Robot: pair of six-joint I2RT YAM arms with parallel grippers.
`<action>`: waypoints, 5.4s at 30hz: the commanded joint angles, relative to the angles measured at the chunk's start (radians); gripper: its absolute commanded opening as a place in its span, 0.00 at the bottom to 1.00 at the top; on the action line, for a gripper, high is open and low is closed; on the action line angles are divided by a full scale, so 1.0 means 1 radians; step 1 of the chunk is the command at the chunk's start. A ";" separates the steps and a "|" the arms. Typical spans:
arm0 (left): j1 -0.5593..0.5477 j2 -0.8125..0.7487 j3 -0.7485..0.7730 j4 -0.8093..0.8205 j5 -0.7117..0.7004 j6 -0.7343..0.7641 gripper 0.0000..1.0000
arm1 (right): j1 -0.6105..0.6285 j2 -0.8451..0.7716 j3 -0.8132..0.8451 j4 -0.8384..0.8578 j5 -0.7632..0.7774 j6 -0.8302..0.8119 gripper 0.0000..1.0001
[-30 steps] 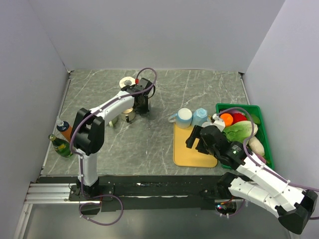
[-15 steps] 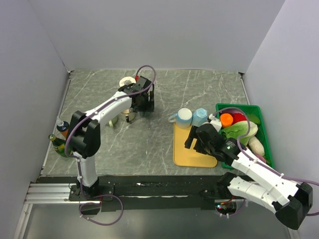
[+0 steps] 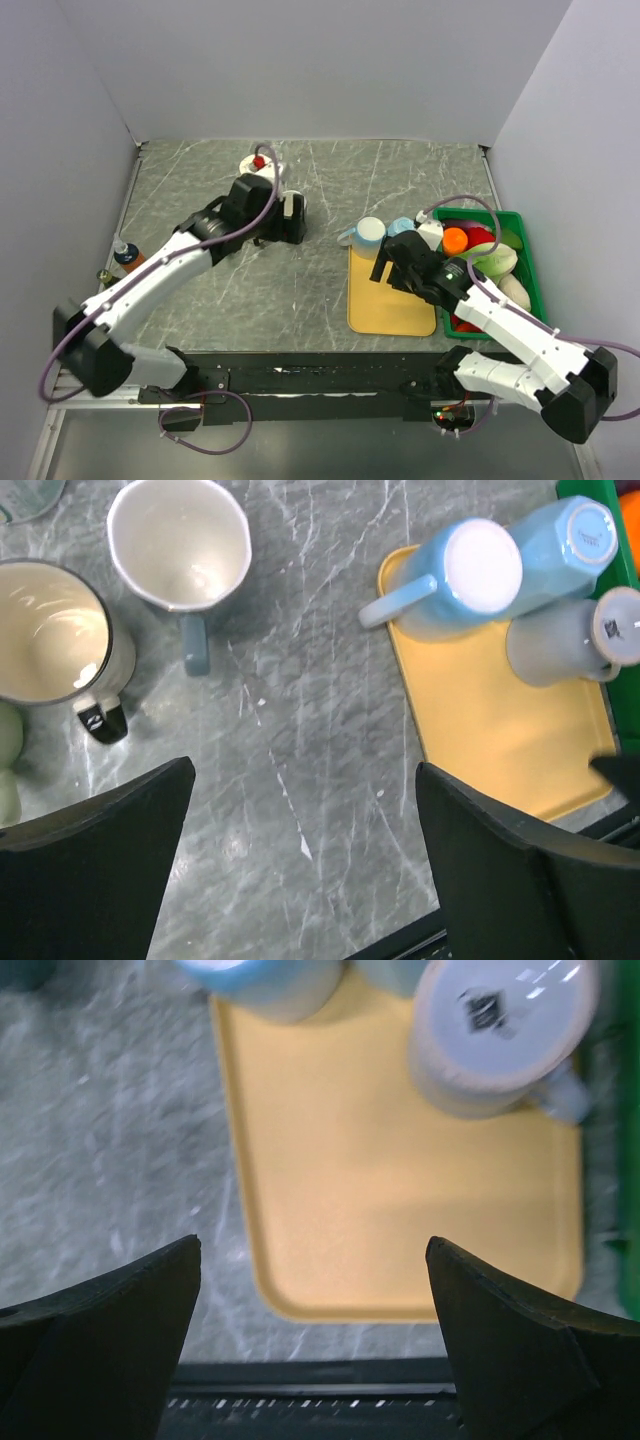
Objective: Turn the mug right side up
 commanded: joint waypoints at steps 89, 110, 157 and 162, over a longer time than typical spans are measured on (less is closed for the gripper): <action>-0.012 -0.303 -0.177 0.106 0.030 0.094 0.96 | -0.143 0.344 -0.031 0.153 0.052 -0.037 0.25; -0.014 -0.318 -0.196 0.163 0.168 0.088 0.96 | -0.104 0.155 -0.003 0.230 -0.132 -0.132 0.00; -0.048 -0.386 -0.387 0.475 0.512 -0.452 0.96 | -0.078 -0.262 -0.134 0.590 -0.344 0.115 0.00; -0.048 -0.361 -0.378 0.464 0.514 -0.429 0.96 | -0.078 -0.245 -0.143 0.406 -0.152 0.012 0.00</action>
